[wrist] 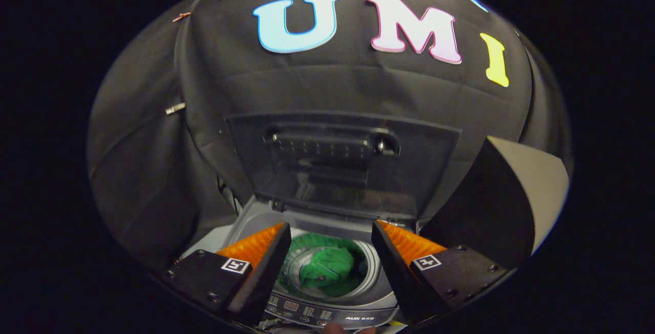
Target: Put the clothes into the washing machine and then close the washing machine lid.
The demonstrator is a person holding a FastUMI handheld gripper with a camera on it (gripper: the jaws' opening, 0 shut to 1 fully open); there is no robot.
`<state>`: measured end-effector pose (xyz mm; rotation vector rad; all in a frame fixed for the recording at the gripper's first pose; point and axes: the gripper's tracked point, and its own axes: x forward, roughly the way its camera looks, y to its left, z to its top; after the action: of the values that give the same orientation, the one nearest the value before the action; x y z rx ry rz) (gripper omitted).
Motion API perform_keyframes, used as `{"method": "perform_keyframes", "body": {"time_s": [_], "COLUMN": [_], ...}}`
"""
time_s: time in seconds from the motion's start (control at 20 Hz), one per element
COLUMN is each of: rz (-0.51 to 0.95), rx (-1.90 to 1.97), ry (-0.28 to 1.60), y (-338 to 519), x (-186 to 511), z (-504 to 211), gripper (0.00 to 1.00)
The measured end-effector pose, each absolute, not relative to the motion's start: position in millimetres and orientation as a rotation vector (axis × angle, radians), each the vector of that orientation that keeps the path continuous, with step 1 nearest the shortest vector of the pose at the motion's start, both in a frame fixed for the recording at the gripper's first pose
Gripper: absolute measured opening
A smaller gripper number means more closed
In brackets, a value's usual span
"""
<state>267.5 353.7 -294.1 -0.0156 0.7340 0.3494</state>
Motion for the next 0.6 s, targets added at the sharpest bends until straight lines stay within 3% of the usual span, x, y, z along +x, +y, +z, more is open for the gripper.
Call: {"method": "perform_keyframes", "body": {"time_s": [0.35,0.6], "rz": [0.341,0.323], "rx": [0.077,0.075], "ry": [0.468,0.355], "y": [355,361], "x": [312,354], "z": [-172,-127], "gripper": [0.99,0.99]}}
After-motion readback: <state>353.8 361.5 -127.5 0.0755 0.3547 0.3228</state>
